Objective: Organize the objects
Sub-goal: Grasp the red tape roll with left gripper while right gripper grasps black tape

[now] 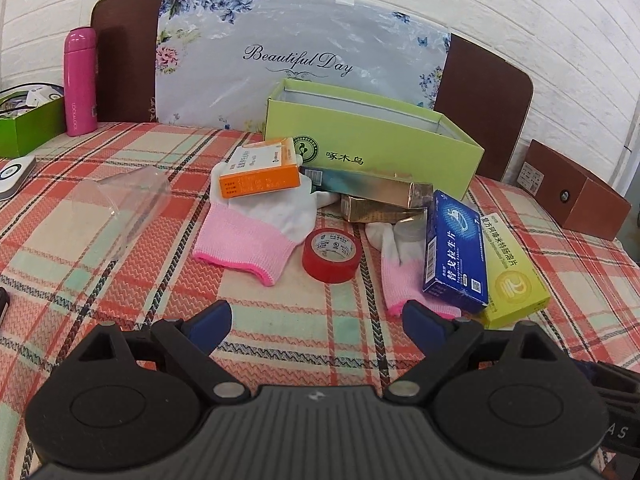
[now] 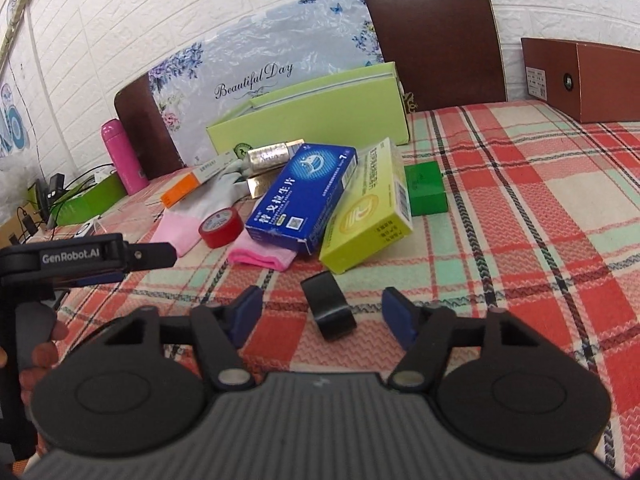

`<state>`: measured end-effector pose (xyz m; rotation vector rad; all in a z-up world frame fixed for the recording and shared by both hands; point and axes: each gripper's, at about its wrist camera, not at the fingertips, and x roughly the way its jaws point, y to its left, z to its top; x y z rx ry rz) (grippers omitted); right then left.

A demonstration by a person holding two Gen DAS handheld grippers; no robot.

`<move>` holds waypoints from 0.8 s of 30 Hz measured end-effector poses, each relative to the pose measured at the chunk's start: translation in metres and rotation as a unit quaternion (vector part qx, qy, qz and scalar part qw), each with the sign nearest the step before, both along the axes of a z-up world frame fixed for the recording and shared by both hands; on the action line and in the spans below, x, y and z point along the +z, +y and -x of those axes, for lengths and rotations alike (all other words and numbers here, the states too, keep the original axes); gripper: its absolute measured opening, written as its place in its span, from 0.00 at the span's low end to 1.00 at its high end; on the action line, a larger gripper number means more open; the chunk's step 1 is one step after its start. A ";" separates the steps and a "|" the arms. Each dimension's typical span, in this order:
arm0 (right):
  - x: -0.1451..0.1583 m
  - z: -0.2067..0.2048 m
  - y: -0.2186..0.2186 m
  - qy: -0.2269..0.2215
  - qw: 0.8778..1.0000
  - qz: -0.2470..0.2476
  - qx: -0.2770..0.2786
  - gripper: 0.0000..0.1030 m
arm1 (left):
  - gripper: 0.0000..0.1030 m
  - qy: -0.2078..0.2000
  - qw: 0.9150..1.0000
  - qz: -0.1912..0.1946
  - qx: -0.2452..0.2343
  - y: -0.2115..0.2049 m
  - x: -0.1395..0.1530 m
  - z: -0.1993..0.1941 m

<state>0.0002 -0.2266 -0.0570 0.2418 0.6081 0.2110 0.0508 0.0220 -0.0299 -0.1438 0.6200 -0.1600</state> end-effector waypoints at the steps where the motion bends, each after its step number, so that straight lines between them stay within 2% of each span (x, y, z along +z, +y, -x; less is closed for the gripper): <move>1: 0.000 0.000 0.000 0.000 1.000 -0.002 0.002 0.51 | 0.92 0.002 1.000 0.000 0.001 0.000 -0.001 -0.002; 2: 0.000 -0.001 0.000 0.001 1.000 -0.004 0.005 0.49 | 0.91 0.003 1.000 0.002 0.003 0.001 -0.001 -0.004; 4: -0.001 -0.001 0.001 0.000 1.000 -0.005 0.007 0.29 | 0.89 0.005 1.000 0.006 0.005 0.003 -0.002 -0.009; 6: -0.002 -0.001 0.001 -0.002 1.000 -0.004 0.008 0.18 | 0.89 0.002 1.000 0.009 0.008 0.003 -0.001 -0.015; 12: 0.002 0.002 0.003 -0.012 1.000 0.009 0.013 0.18 | 0.86 -0.002 1.000 0.030 0.008 -0.003 0.004 -0.051; 18: 0.000 0.002 0.001 -0.004 1.000 0.005 0.011 0.18 | 0.86 0.009 1.000 0.008 0.003 -0.018 -0.004 -0.087; 20: 0.000 0.002 0.001 -0.003 1.000 0.006 0.010 0.18 | 0.78 0.017 1.000 -0.001 -0.004 -0.020 -0.009 -0.092; 21: 0.000 0.002 0.001 -0.002 1.000 0.006 0.010 0.18 | 0.59 0.023 1.000 -0.005 -0.012 -0.021 -0.011 -0.094; 22: 0.001 0.002 0.002 -0.002 1.000 0.007 0.010 0.18 | 0.49 0.027 0.999 -0.006 -0.022 -0.021 -0.013 -0.093; 24: 0.001 0.002 0.002 -0.002 1.000 0.006 0.013 0.18 | 0.48 0.027 0.999 -0.001 -0.027 -0.018 -0.014 -0.085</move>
